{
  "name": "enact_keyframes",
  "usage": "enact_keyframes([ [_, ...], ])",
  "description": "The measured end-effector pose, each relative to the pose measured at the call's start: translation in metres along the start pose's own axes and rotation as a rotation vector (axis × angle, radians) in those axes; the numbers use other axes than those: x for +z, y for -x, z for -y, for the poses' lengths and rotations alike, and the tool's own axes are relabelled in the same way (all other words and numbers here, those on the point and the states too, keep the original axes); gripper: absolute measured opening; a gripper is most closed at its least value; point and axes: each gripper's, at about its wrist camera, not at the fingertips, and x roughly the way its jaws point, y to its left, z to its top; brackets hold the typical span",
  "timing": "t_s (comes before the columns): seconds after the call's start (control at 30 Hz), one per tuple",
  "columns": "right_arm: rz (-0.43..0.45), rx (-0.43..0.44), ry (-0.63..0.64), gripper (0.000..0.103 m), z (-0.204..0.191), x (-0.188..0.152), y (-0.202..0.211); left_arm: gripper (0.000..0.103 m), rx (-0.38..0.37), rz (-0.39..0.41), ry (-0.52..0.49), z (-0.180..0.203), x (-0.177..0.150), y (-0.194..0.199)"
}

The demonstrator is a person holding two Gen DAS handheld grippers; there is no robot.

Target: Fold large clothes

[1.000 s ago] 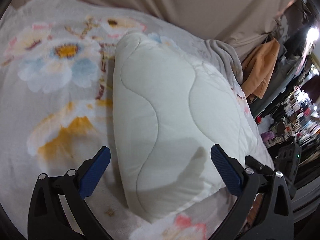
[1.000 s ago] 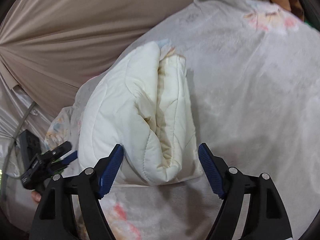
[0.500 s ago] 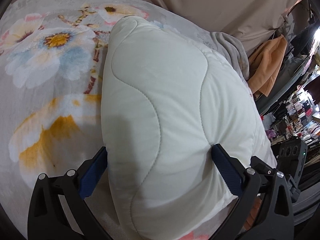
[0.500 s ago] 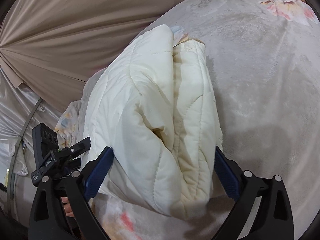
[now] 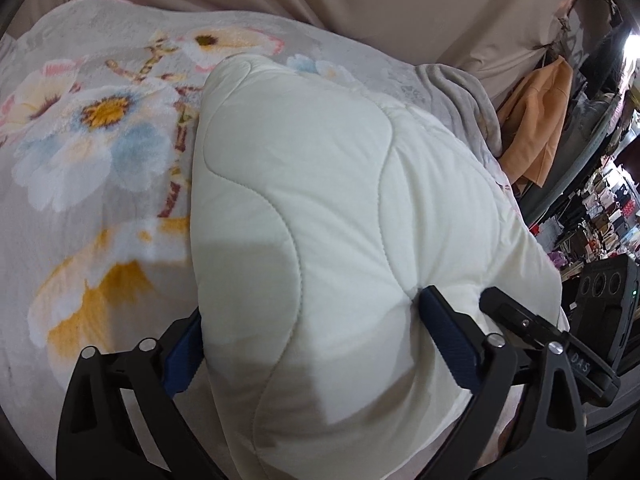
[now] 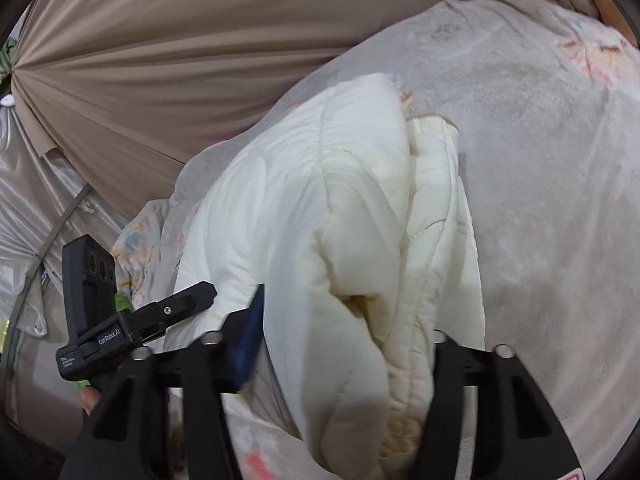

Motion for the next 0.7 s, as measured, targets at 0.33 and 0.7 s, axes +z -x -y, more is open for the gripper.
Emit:
enact_keyframes([
  [0.33, 0.154, -0.042, 0.129, 0.024, -0.042, 0.012, 0.051, 0.068, -0.059, 0.130, -0.135, 0.039, 0.016, 0.054],
  [0.7, 0.163, -0.008, 0.083, 0.027, -0.024, 0.015, 0.069, 0.068, -0.073, 0.111, -0.165, 0.035, 0.014, 0.051],
])
